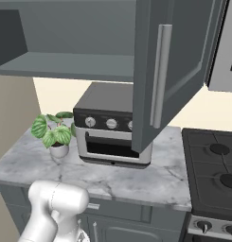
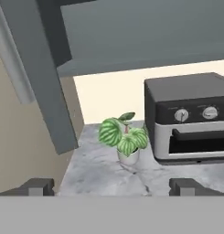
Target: Open the cabinet and move the ladle to the pot. Then close the cabinet.
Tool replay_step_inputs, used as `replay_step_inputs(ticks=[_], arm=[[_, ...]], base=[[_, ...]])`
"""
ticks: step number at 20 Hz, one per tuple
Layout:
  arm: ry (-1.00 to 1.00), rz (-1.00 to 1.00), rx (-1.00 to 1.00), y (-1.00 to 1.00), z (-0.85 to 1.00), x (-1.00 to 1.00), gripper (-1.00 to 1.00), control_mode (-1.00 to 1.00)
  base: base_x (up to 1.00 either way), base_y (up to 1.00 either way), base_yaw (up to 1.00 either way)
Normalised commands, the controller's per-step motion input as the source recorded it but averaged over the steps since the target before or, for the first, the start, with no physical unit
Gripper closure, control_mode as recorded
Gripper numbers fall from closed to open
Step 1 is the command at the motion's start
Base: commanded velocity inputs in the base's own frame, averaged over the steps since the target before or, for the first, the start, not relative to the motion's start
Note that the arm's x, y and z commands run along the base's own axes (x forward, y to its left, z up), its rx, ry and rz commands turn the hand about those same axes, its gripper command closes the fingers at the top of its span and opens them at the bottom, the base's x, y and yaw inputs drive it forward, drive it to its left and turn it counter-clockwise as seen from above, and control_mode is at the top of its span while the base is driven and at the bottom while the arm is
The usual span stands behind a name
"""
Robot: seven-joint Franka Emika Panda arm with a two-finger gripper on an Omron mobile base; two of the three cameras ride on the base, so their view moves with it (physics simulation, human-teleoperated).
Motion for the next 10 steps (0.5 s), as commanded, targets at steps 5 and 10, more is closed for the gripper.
replay_step_inputs(ticks=[5, 10], arm=[[-0.26, 0.00, 0.00, 0.40, 0.00, 0.08, -1.00, -1.00], [-0.25, 0.00, 0.00, 0.27, 0.01, 0.45, -1.00, -1.00]], base=[[0.00, 0.00, 0.00], [0.00, 0.00, 0.00]])
